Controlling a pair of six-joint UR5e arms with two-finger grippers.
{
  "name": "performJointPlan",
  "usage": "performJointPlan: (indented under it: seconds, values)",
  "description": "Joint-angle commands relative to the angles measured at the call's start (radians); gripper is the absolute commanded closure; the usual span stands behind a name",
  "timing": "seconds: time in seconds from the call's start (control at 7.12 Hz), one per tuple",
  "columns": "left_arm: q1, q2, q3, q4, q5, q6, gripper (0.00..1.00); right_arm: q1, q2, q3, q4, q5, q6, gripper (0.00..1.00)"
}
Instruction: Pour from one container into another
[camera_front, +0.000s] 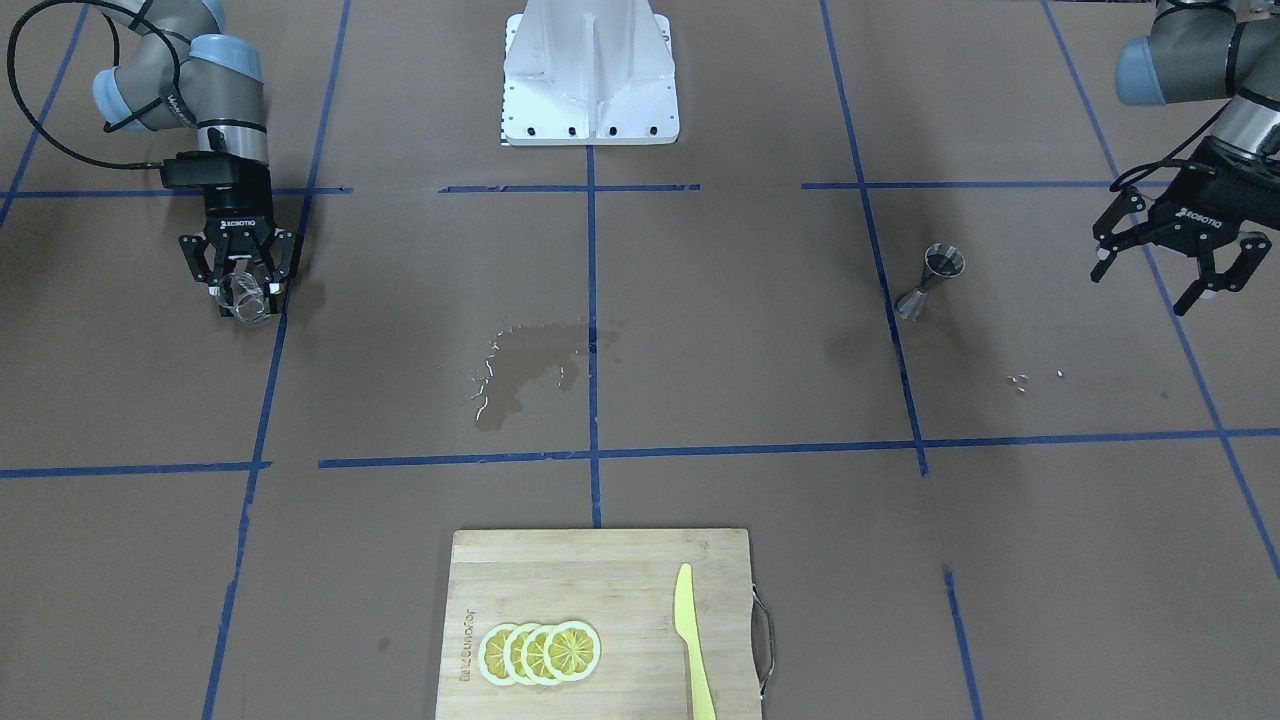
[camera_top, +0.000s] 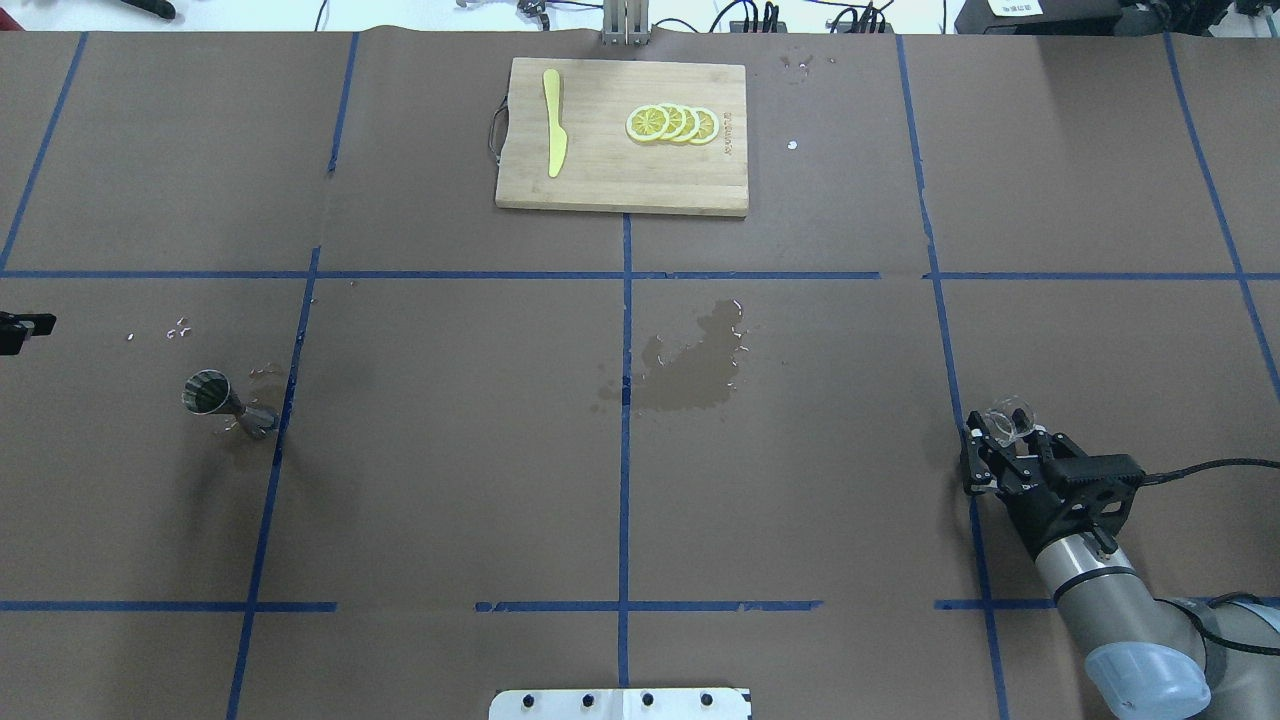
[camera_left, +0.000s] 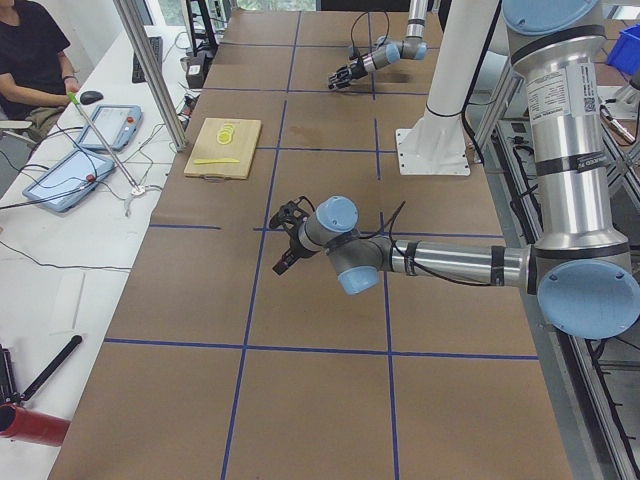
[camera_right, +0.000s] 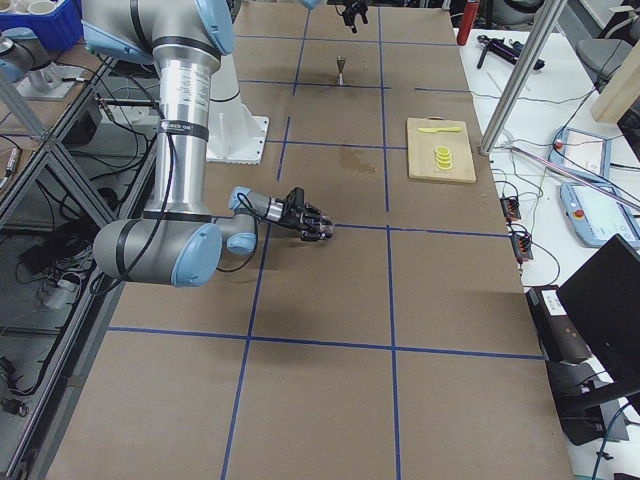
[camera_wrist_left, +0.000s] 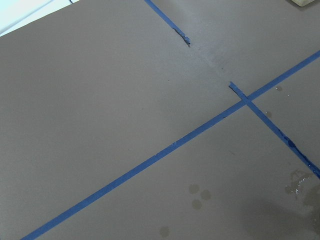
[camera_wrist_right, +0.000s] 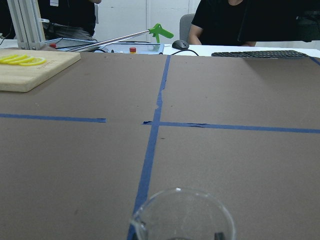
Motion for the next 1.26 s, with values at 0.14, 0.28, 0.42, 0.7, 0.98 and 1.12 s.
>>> performJointPlan:
  seconds: [0.14,0.28,0.42,0.7,0.98,1.12]
  values:
    - [-0.002,0.005,-0.004,0.0,0.002,0.0,0.0,-0.003,0.026,0.001,0.001,-0.004,0.0,0.0]
    - [-0.002,0.005,-0.006,0.0,0.002,-0.005,0.0,-0.005,0.026,0.003,0.001,-0.001,-0.001,0.0]
    - [-0.002,0.005,-0.007,0.0,0.002,-0.005,0.0,-0.01,0.026,0.024,0.001,0.004,-0.003,0.0]
    - [-0.002,0.005,-0.009,0.0,0.002,-0.005,0.0,-0.017,0.014,0.032,0.001,0.006,-0.004,0.0]
    - [-0.002,0.005,-0.01,0.0,0.002,-0.005,0.0,-0.042,0.003,0.032,0.001,0.009,-0.006,0.0]
    - [-0.002,0.005,-0.015,0.0,0.002,-0.005,0.0,-0.051,-0.043,0.055,0.002,0.044,-0.007,0.0]
